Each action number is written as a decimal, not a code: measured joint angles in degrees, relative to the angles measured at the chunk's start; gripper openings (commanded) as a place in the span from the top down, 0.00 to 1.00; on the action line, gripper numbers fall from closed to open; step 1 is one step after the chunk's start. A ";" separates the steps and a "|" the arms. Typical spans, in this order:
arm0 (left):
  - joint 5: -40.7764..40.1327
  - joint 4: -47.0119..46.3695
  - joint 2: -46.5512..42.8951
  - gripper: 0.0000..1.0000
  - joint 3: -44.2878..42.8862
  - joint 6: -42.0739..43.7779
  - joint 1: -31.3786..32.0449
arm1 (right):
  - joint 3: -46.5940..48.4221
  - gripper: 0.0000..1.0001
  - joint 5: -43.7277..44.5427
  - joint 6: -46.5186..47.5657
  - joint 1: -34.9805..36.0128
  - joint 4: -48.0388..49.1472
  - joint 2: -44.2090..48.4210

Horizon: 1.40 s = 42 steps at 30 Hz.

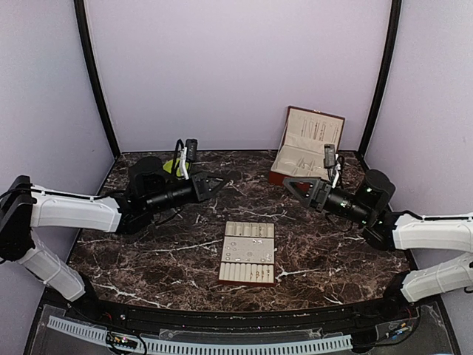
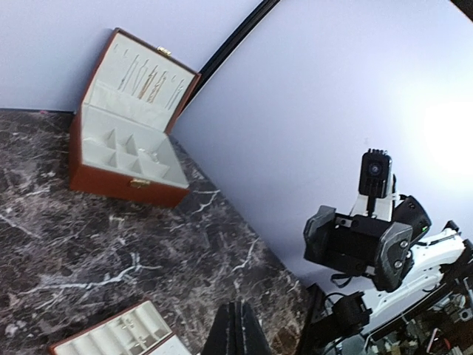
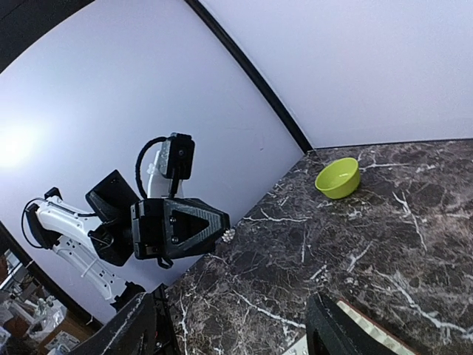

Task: Organize the mixed jewelry
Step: Pass from the left arm to the right

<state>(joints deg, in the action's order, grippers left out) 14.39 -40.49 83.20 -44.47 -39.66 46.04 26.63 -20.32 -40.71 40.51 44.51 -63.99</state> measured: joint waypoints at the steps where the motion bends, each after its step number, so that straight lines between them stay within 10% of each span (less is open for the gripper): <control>1: 0.31 -2.10 0.70 1.00 -0.20 -1.20 0.37 | 1.25 0.34 -1.07 0.24 0.28 0.87 -1.33; 25: 2.75 -15.17 5.29 1.00 -0.46 -10.54 4.98 | 14.23 0.62 -14.58 0.59 5.27 12.98 -21.66; 42: 2.75 -15.19 5.25 1.00 -0.46 -10.54 4.98 | 15.06 0.54 -14.36 -2.54 5.38 17.62 -25.66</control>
<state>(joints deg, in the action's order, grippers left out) 17.15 -55.68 88.44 -44.93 -50.19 51.03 41.69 -34.68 -43.24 45.89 62.13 -89.65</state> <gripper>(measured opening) 0.010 0.449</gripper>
